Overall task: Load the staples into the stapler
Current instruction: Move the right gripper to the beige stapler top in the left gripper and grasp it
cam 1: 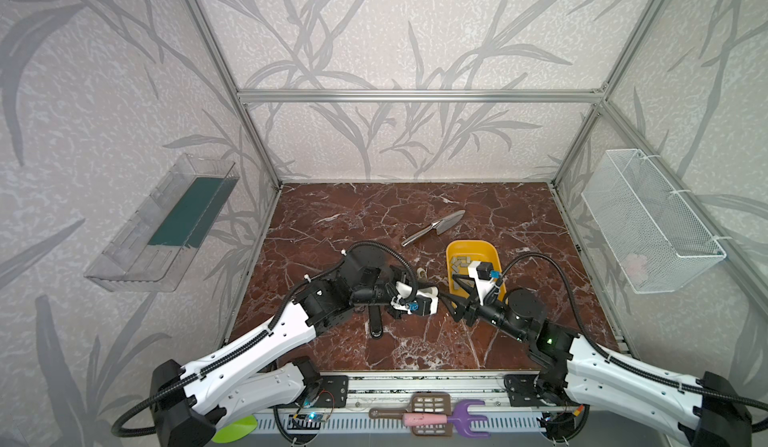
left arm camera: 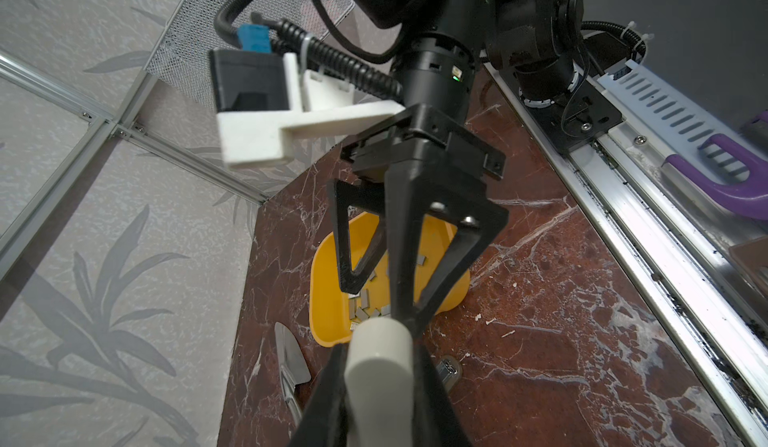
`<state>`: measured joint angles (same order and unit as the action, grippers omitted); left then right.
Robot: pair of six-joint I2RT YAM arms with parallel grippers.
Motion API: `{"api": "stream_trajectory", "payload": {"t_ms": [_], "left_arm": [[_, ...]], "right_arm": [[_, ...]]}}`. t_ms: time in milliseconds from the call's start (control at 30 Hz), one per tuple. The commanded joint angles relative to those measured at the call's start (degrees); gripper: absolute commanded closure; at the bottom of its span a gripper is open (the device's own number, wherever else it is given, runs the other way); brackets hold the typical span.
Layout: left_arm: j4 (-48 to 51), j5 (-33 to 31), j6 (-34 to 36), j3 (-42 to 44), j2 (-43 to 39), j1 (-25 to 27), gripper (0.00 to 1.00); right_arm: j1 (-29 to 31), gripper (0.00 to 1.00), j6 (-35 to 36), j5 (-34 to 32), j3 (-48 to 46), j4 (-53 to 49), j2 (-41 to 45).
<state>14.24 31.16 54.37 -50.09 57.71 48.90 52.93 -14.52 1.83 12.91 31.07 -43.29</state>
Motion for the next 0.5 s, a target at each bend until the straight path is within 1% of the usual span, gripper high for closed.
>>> {"api": "stream_trajectory", "payload": {"t_ms": [0,67,200,333,467], "left_arm": [[-0.96,0.09,-2.88,-2.08,0.71,-0.13,1.0],[-0.26,0.51,-4.88,-3.64,1.17,-0.13,1.0],[2.05,1.44,-8.48,-6.42,2.45,-0.13,1.0],[5.69,4.23,-7.59,-8.28,4.03,0.25,1.0],[5.62,7.45,-7.83,-8.06,4.09,0.92,1.0]], "right_arm": [[0.2,0.19,11.39,5.5,-4.79,21.87,0.73],[0.25,0.19,13.31,7.74,-4.81,22.08,0.69],[0.25,0.19,14.5,9.27,-2.82,17.83,-0.14],[0.63,0.19,14.52,11.47,-2.32,19.5,-2.26],[2.04,0.2,15.18,12.85,-1.09,18.61,-3.33]]}}
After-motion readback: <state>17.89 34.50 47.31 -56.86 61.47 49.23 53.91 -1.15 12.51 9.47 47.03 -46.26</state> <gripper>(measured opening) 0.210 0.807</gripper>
